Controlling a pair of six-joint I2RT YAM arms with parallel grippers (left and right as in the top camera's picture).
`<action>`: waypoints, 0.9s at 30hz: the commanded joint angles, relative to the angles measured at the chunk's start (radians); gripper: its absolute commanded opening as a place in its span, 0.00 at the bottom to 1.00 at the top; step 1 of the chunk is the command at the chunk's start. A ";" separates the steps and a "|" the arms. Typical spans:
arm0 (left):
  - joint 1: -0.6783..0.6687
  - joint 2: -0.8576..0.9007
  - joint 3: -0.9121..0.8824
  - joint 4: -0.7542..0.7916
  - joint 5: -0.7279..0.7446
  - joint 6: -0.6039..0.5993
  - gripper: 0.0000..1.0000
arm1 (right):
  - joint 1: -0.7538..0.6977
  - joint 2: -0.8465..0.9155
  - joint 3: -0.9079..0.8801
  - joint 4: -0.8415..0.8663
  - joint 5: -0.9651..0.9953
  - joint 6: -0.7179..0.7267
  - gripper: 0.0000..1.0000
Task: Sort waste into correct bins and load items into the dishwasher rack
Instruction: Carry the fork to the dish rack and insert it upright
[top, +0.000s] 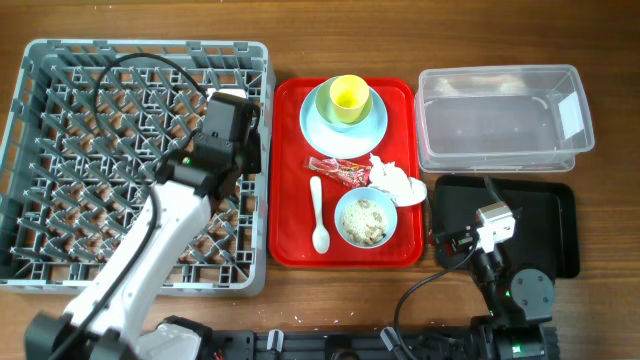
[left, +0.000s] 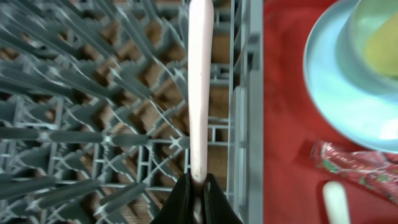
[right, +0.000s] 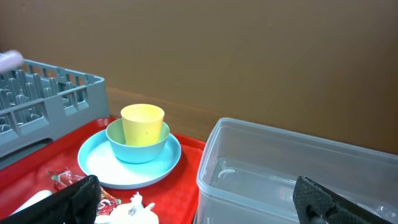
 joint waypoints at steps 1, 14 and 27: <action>0.011 0.108 0.008 0.002 0.054 0.031 0.04 | -0.002 -0.007 -0.001 0.003 -0.008 -0.005 1.00; 0.026 0.202 0.008 0.021 0.012 -0.008 0.12 | -0.002 -0.007 -0.001 0.003 -0.008 -0.005 1.00; 0.025 0.087 0.033 0.039 -0.050 -0.040 0.36 | -0.002 -0.007 -0.001 0.003 -0.008 -0.005 1.00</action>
